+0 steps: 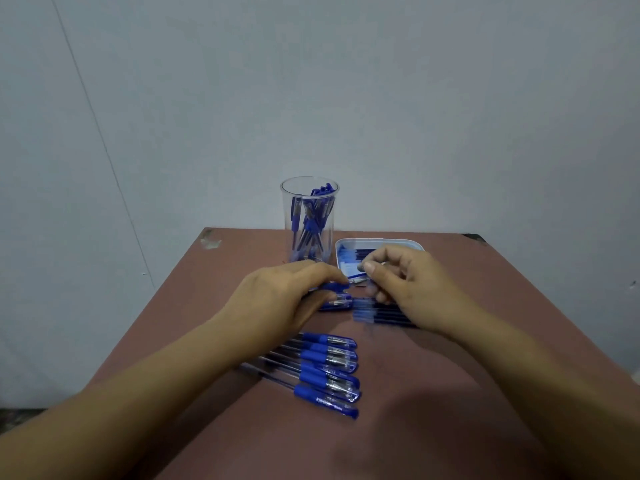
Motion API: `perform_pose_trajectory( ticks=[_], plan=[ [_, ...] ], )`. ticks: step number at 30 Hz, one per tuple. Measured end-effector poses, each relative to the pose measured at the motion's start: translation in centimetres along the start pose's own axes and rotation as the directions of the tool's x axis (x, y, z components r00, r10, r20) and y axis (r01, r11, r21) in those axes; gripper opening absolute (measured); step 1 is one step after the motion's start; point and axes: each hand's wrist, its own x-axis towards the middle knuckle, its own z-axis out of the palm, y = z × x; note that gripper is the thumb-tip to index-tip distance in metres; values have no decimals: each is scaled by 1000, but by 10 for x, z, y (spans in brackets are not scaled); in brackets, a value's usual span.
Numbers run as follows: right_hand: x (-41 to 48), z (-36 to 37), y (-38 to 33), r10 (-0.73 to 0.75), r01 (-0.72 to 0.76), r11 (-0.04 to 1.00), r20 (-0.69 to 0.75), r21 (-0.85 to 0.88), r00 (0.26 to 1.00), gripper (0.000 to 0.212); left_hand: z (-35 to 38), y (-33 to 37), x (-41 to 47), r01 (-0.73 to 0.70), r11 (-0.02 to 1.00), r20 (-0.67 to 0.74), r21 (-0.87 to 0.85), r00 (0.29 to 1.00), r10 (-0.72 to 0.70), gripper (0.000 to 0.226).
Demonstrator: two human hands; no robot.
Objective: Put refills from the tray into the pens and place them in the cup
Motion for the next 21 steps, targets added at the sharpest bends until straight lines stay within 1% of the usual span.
perform_pose_trajectory(
  ticks=[3, 5, 7, 9, 13, 15, 18, 21],
  plan=[
    [-8, 2, 14, -106, 105, 993, -22, -47, 994, 8, 8, -4, -3, 20, 998, 26, -51, 999, -19, 25],
    [-14, 5, 27, -177, 171, 976, -39, -138, 983, 16, 13, -5, -9, 52, 997, 67, -61, 997, -48, 25],
    [-16, 8, 36, -219, 206, 955, -37, -212, 975, 19, 17, -6, -14, 97, 993, 119, -65, 989, -89, 27],
    [-14, 11, 41, -233, 221, 943, -19, -248, 972, 18, 21, -7, -16, 147, 985, 137, -93, 982, -134, 29],
    [-11, 13, 43, -290, 275, 920, -12, -279, 957, 15, 28, -11, -18, 184, 973, 78, -136, 981, -175, 27],
    [-11, 12, 41, -283, 267, 924, -18, -272, 959, 17, 30, -11, -18, 199, 969, 61, -150, 980, -192, 27],
    [-12, 11, 40, -276, 262, 926, -13, -272, 961, 23, 29, -10, -18, 210, 963, 80, -166, 977, -200, 28],
    [-14, 10, 38, -295, 283, 918, 0, -276, 956, 23, 27, -8, -18, 226, 957, 108, -183, 972, -209, 29]
  ],
)
